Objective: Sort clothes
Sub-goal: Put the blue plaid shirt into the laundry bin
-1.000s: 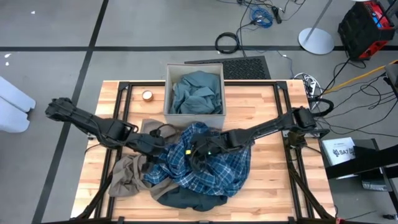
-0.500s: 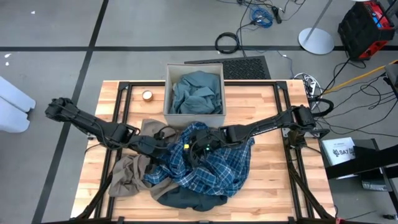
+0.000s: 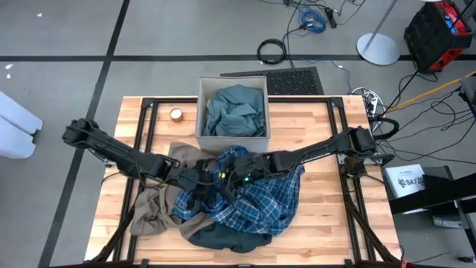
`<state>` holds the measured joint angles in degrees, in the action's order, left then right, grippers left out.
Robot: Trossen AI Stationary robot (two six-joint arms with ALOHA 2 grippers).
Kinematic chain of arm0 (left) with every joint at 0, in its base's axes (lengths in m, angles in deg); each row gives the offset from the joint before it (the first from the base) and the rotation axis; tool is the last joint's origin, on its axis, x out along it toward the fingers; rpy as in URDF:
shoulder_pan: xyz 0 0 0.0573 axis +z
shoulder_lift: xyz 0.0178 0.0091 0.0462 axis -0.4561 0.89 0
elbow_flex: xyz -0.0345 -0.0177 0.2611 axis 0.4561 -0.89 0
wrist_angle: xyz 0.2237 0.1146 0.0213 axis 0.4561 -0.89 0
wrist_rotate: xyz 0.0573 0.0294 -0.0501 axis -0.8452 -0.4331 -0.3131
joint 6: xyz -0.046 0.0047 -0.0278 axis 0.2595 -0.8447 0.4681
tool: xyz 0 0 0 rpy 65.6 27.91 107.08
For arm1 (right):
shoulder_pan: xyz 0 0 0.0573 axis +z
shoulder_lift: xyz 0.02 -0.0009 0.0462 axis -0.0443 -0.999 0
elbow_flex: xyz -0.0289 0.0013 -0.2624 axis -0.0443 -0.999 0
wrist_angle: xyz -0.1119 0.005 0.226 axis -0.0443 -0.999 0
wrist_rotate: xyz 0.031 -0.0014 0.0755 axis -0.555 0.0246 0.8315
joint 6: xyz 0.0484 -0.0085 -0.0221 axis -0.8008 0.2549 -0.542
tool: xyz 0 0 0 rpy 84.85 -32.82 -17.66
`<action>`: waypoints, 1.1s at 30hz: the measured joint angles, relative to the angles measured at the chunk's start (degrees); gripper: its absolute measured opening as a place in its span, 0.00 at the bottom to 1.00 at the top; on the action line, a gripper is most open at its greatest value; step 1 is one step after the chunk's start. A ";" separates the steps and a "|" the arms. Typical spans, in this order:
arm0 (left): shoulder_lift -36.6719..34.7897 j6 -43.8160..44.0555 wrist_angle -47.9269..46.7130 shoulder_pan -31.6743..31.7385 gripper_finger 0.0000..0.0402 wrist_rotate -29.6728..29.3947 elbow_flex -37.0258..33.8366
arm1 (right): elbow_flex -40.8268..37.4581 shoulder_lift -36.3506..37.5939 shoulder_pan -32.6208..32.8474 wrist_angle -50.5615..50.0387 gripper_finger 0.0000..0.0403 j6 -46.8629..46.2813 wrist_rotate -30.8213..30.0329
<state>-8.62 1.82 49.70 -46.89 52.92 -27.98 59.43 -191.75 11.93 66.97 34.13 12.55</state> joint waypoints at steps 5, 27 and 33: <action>-0.17 -1.40 -0.33 0.38 0.51 -0.08 0.07 | 0.01 -2.21 0.59 -0.79 0.76 0.00 -3.04; -1.52 0.17 -10.07 0.77 0.51 -6.17 1.34 | 0.01 -2.64 0.31 -2.70 0.01 0.92 -3.47; -4.80 1.39 -14.31 -0.01 0.51 -4.46 4.07 | -0.04 1.93 -0.07 -3.50 0.00 3.43 -1.18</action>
<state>-13.42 3.21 35.40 -46.90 48.46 -23.90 59.39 -189.82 11.86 63.48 37.56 11.37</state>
